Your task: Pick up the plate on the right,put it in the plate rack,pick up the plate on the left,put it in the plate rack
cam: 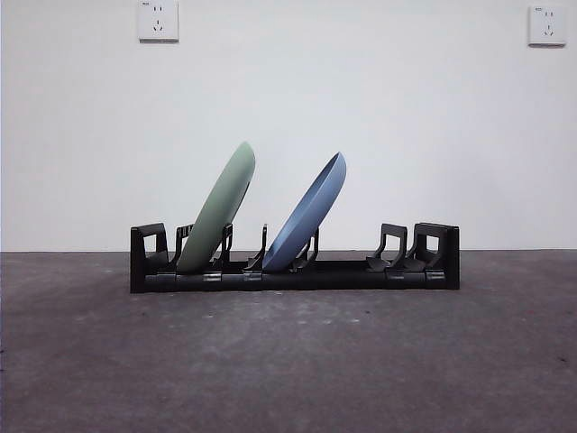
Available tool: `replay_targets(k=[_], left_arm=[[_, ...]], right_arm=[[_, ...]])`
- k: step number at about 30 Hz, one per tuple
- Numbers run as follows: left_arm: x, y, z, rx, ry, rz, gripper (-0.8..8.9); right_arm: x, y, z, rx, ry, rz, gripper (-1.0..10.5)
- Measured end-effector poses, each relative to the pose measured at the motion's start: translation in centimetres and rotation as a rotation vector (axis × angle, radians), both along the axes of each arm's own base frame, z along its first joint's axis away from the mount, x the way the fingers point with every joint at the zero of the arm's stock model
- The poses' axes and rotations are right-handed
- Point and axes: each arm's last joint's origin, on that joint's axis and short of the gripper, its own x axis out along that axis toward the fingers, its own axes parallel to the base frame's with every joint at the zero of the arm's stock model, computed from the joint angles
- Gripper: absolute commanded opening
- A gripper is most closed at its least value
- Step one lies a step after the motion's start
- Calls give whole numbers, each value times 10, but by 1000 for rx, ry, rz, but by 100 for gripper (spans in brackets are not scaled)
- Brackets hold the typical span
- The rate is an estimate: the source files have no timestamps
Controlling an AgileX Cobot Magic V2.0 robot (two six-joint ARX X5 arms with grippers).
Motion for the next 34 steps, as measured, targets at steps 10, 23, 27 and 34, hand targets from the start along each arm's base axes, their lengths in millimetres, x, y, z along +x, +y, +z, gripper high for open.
replay_targets(k=[10, 23, 27, 34], left_arm=[[0, 0, 0, 0, 3, 0, -3], [0, 0, 0, 0, 3, 0, -3], [0, 0, 0, 0, 3, 0, -3], [0, 0, 0, 0, 3, 0, -3]], right_arm=[[-67, -36, -66, 71, -477, -286, 1], [-31, -36, -257, 66, -425, -294, 1], [-28, -37, -298, 84, -396, -327, 1], [-28, -37, -337, 110, -315, -366, 1]])
